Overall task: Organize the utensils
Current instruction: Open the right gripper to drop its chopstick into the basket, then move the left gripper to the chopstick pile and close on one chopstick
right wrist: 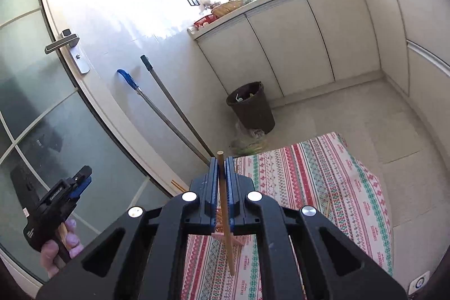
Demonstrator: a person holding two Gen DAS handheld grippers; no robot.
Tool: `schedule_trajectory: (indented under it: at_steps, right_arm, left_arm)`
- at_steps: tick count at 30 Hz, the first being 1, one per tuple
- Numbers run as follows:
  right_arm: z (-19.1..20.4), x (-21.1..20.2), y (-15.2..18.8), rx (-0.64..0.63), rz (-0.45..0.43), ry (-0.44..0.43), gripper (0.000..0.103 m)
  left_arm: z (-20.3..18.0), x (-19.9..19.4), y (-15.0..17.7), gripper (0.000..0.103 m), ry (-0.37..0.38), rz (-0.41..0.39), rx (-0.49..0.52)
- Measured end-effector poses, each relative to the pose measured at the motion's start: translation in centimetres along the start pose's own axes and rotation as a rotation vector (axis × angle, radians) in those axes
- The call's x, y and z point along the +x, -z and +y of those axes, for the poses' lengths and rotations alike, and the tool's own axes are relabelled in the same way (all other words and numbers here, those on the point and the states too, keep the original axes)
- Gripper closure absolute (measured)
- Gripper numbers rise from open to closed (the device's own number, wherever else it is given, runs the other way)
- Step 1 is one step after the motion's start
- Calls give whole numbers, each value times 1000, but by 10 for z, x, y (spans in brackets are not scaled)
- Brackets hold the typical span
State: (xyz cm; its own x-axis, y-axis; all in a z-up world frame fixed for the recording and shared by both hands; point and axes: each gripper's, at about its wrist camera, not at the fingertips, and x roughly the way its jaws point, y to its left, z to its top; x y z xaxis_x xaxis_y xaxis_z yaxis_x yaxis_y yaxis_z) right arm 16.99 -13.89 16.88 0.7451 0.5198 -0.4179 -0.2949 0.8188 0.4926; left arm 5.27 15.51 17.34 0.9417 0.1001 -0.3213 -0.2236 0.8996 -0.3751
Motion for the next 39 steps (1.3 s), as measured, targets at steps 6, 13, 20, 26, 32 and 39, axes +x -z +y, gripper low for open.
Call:
schedule_trajectory:
  at_steps: [6,13,20,26,32,39]
  right_arm:
    - [35,37,-14,-49,7,4,97]
    - [49,98,-8,-55,74,20,97]
    - [32,129,18,-14,134,38,52]
    - [-2,97,31,15,87,143,33]
    - [-108,61,60,247,108,366,8]
    - [-248,29,109,691,213,550,7]
  left_arm:
    - [11,-10,-11,70,21,-26,-27]
    - [27,18,-14,70,21,38,-76]
    - [28,27,-11,68,22,79,-80]
    - [-13,24,4,57,83,102,21]
    - [-85,27,45,24,154,125,188]
    - [-155,56,116,7,221,276,382]
